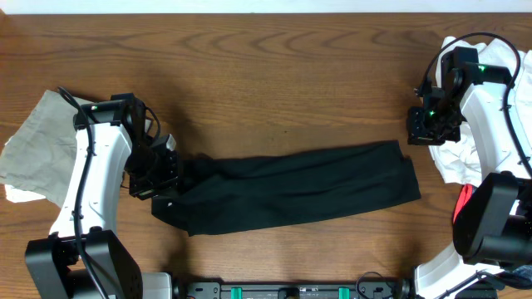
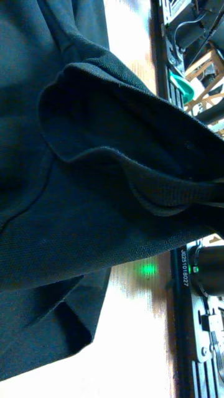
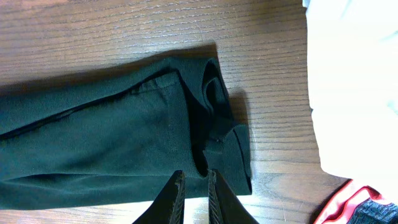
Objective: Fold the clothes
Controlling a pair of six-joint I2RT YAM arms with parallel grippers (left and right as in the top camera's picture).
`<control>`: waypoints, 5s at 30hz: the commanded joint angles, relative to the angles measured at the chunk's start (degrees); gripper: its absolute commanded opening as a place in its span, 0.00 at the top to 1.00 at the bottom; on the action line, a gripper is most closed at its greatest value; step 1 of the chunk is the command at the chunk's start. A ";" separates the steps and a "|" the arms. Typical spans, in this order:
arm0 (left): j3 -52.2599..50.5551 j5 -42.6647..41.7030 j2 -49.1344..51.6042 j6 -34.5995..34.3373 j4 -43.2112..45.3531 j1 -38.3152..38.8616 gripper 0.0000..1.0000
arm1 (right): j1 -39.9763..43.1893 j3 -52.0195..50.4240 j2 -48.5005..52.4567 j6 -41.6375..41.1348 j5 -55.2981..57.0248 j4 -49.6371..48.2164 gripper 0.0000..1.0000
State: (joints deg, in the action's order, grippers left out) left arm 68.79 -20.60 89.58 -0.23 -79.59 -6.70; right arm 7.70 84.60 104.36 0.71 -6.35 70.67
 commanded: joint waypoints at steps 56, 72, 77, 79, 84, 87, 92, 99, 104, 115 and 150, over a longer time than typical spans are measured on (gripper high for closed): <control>-17.35 -2.51 0.66 -7.89 29.16 17.22 0.86 | -0.13 0.02 -1.11 5.51 -7.96 0.52 0.65; -24.83 -0.74 0.66 -10.40 35.34 17.11 0.86 | -2.25 -0.02 8.26 5.60 -10.21 -1.20 0.60; -24.83 -0.74 0.66 -10.40 35.34 17.11 0.86 | -2.49 -0.02 13.29 5.64 -10.16 -1.27 0.60; -24.83 -0.74 0.66 -10.40 35.34 17.11 0.86 | -2.49 -0.02 15.21 5.64 -10.19 -1.25 0.61; -24.83 -0.74 0.66 -10.40 35.36 17.11 0.86 | -2.49 -0.02 17.79 5.62 -10.16 -1.22 0.64; -24.83 -0.74 0.66 -10.40 35.36 17.11 0.85 | -2.54 -0.02 17.92 5.62 -10.19 -1.27 0.66; -24.83 -0.76 0.66 -10.40 35.36 17.11 0.85 | -2.51 -0.02 17.92 5.68 -10.19 -1.75 0.84; -24.83 -0.76 0.66 -10.40 35.34 17.11 0.85 | -2.51 0.68 17.75 5.81 -10.16 -2.56 0.99; -24.83 -0.74 0.66 -10.38 35.39 17.11 0.86 | -2.51 4.20 14.93 5.79 -10.19 -2.84 0.99; -24.83 -0.76 0.66 -10.43 35.78 17.11 0.85 | -2.54 10.21 8.04 5.62 -8.28 -2.36 0.99; -24.83 -0.76 0.66 -10.40 35.60 17.11 0.85 | -2.54 -8.66 8.50 5.55 -7.43 -15.06 0.72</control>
State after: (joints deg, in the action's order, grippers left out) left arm 44.31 -22.09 89.80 -10.52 -43.70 10.61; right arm 5.69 76.23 112.14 6.33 -13.10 55.81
